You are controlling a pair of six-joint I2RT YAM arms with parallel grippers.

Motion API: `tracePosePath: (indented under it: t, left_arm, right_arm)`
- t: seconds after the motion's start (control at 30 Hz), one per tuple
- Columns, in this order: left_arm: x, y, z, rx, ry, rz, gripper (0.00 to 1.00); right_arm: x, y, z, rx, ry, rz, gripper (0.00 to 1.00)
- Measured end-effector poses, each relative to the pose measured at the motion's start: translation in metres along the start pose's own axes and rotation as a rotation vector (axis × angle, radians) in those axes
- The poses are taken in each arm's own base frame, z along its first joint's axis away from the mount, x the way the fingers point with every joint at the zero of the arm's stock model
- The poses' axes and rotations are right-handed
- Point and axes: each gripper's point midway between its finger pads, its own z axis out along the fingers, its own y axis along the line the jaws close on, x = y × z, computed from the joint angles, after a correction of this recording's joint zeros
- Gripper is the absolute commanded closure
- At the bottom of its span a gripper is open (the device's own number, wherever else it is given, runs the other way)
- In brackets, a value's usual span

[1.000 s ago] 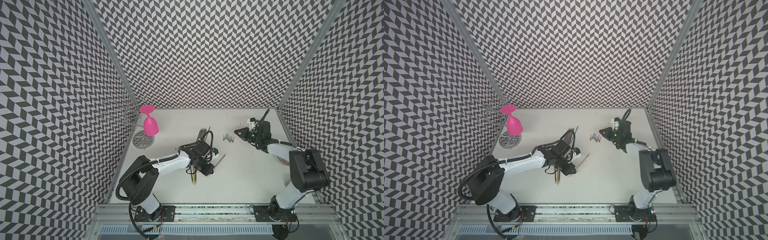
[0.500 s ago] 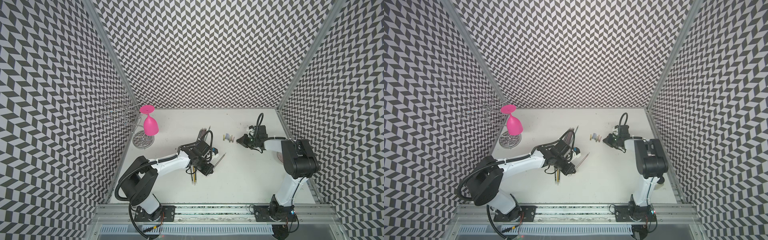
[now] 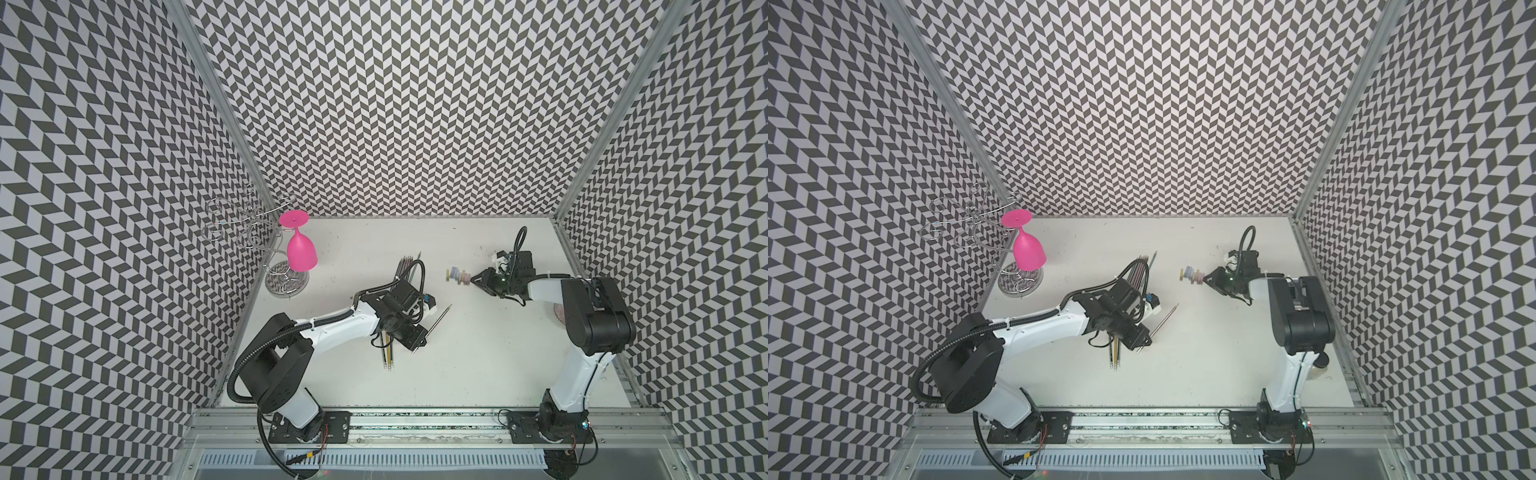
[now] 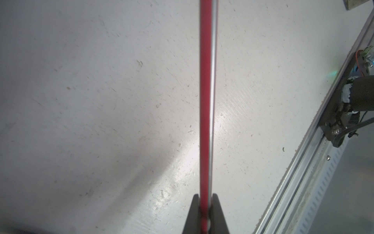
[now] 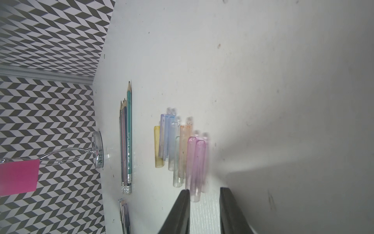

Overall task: Remove the protective cover of the pencils
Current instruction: Place the protective sleeve at the center of the board, then place the pencil at the center of the board.

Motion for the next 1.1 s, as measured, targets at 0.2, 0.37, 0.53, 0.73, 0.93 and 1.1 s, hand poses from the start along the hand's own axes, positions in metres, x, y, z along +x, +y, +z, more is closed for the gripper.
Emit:
tracePosePath:
  t: [0.2,0.37,0.53,0.73,0.93,1.1]
  left_arm:
    - [-0.025,0.012,-0.038,0.023,-0.152,-0.050,1.00]
    - [-0.070,0.053,-0.099,0.033,-0.416,-0.167,1.00]
    - [-0.115,0.090,-0.123,0.008,-0.504,-0.253,1.00]
    - [-0.159,0.141,-0.120,-0.074,-0.489,-0.292,1.00]
    - [-0.128,0.193,-0.101,-0.241,-0.365,-0.358,0.99]
    - [-0.111,0.209,-0.096,-0.291,-0.307,-0.374,0.96]
  right_arm:
    - [0.008,0.001,-0.006,-0.013,0.006,0.009,0.72]
    - [0.020,0.022,-0.037,-0.055,-0.022,-0.028,0.72]
    - [0.019,0.043,-0.065,-0.065,-0.079,-0.143,0.72]
    - [0.054,0.024,-0.068,-0.024,-0.051,-0.166,0.72]
    - [0.062,0.017,-0.070,-0.010,-0.057,-0.169,0.72]
    - [0.062,0.014,-0.070,-0.010,-0.082,-0.174,0.72]
